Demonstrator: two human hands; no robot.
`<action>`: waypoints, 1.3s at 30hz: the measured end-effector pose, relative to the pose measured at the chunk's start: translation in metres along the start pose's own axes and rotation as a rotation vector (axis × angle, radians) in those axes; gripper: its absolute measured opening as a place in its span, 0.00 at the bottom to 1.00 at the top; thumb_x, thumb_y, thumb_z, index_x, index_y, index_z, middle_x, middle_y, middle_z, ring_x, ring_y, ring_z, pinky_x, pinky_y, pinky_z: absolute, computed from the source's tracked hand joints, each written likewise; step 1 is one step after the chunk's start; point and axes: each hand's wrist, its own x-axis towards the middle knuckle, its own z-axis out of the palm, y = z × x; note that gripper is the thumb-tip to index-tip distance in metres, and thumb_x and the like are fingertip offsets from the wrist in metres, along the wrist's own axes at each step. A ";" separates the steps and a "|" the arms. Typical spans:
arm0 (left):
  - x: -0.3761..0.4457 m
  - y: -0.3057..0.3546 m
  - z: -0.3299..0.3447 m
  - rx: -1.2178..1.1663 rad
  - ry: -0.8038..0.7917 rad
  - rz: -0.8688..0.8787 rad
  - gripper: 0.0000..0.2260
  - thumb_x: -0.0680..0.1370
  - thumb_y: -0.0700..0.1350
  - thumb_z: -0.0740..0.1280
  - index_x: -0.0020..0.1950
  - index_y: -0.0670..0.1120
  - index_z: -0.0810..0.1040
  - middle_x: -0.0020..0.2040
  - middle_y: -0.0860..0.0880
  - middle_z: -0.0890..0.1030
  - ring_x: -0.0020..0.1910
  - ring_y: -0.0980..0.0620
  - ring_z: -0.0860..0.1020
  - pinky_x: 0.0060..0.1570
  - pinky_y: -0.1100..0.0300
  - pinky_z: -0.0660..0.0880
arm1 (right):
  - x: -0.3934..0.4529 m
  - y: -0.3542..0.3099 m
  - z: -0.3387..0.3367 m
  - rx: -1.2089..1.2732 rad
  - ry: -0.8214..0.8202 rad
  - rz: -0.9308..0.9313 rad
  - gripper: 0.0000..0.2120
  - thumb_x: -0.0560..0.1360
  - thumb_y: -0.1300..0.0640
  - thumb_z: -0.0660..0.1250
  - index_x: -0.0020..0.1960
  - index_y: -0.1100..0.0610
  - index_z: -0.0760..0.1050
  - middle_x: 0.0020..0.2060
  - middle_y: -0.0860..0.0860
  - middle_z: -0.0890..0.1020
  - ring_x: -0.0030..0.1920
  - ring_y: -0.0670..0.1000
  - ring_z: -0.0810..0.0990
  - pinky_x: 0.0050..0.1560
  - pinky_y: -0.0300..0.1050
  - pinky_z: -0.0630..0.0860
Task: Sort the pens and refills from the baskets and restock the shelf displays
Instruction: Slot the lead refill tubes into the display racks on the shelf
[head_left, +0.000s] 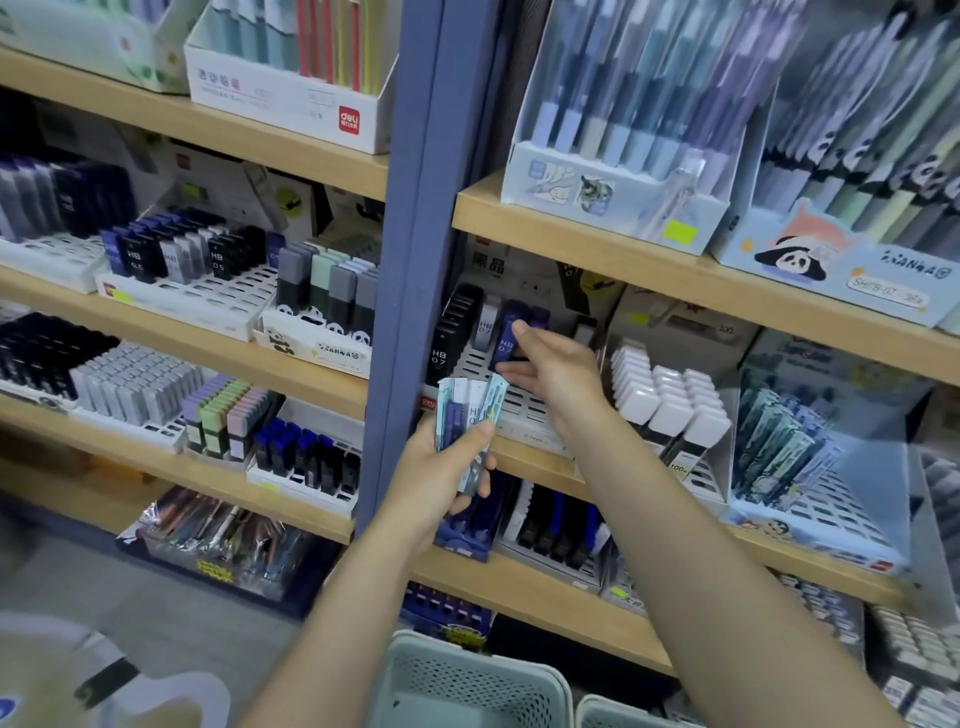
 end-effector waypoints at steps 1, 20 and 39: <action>0.000 0.000 0.001 -0.008 0.000 0.004 0.08 0.81 0.50 0.69 0.54 0.47 0.77 0.37 0.48 0.81 0.31 0.50 0.75 0.22 0.65 0.64 | 0.001 0.001 0.000 0.003 0.018 0.006 0.21 0.76 0.51 0.73 0.64 0.62 0.77 0.44 0.52 0.84 0.45 0.54 0.86 0.52 0.48 0.83; -0.001 0.002 0.003 -0.049 -0.022 0.023 0.11 0.79 0.51 0.70 0.60 0.51 0.78 0.38 0.48 0.82 0.31 0.50 0.75 0.24 0.65 0.65 | 0.010 -0.012 0.007 -0.207 0.115 -0.003 0.09 0.76 0.48 0.72 0.40 0.50 0.78 0.35 0.48 0.83 0.26 0.46 0.78 0.32 0.41 0.71; -0.006 0.005 0.002 -0.005 -0.101 -0.001 0.11 0.79 0.45 0.71 0.60 0.47 0.76 0.39 0.48 0.82 0.31 0.49 0.74 0.22 0.66 0.64 | -0.080 0.004 -0.022 -0.381 -0.270 -0.303 0.09 0.74 0.55 0.75 0.52 0.45 0.82 0.50 0.50 0.78 0.42 0.50 0.81 0.47 0.43 0.80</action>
